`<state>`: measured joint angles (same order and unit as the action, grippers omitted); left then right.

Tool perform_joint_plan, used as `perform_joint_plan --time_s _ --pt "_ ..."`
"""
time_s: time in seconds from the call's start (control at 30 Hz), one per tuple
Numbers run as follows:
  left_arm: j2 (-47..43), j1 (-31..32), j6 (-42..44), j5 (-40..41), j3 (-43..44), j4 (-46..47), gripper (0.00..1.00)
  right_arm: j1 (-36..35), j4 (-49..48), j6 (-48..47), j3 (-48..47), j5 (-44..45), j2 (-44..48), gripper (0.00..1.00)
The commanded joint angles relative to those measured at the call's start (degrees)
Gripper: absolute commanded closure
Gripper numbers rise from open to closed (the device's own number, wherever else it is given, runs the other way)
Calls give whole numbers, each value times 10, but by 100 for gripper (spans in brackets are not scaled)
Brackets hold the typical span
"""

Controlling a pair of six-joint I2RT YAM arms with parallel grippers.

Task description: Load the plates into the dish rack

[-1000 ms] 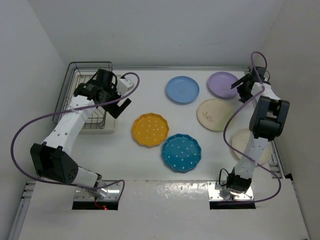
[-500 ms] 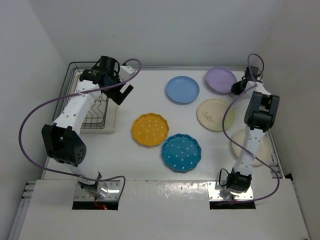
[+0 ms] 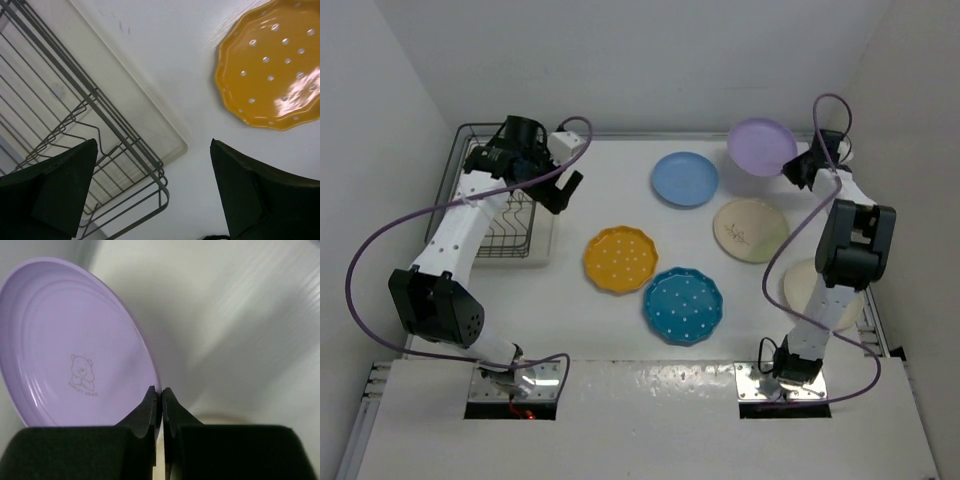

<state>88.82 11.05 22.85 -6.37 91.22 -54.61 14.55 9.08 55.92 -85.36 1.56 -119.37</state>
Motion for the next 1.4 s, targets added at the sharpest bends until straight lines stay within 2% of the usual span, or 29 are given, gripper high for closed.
perform_joint_plan --time_s 0.0,0.03,0.07,0.17,0.2,0.27,0.3,0.37,0.47,0.53,0.67,0.93,1.03,1.07,1.17,1.2,1.3,1.37 --pt "-43 -21 -35 -90 -8 31 0 -33 -121 -26 46 -4 161 100" --pt "-44 -27 -40 -102 -8 38 0 -37 -128 -32 97 -4 182 100" --pt "-44 -32 -47 -113 -8 44 0 -44 -135 -44 111 -4 240 100" --pt "-44 -39 -66 -167 0 44 0 -104 -116 -97 177 1 321 100" --pt "-44 -39 -80 -184 8 49 0 -160 -109 -116 197 11 332 100" --pt "-44 -45 -85 -252 16 50 0 -200 -93 -140 215 13 359 100" --pt "-44 -45 -91 -281 16 50 0 -250 -59 -154 218 17 360 100" --pt "-51 -45 -79 -359 21 50 0 -302 -33 -180 223 25 365 100" --pt "-67 -45 -43 -415 1 36 0 -371 -22 -191 237 55 364 100" --pt "-75 -40 -38 -415 -18 35 0 -405 -30 -193 241 56 362 100" --pt "-87 -40 -54 -353 -106 62 0 -465 -46 -196 240 61 353 100" --pt "-61 -40 -79 -289 -153 97 0 -521 -102 -200 276 34 341 100" --pt "-61 -51 -84 -289 -142 103 9 -532 -132 -196 288 18 340 100" --pt "-56 -51 -84 -284 -142 103 20 -535 -136 -195 287 6 338 100" --pt "-56 -57 -84 -278 -148 103 38 -537 -144 -193 283 -2 327 100" --pt "-56 -57 -84 -278 -148 103 48 -535 -153 -192 282 -8 327 100" --pt "-61 -62 -79 -273 -162 103 50 -536 -171 -194 279 -26 322 100" --pt "-61 -67 -79 -267 -168 108 61 -545 -180 -197 275 -36 318 100"
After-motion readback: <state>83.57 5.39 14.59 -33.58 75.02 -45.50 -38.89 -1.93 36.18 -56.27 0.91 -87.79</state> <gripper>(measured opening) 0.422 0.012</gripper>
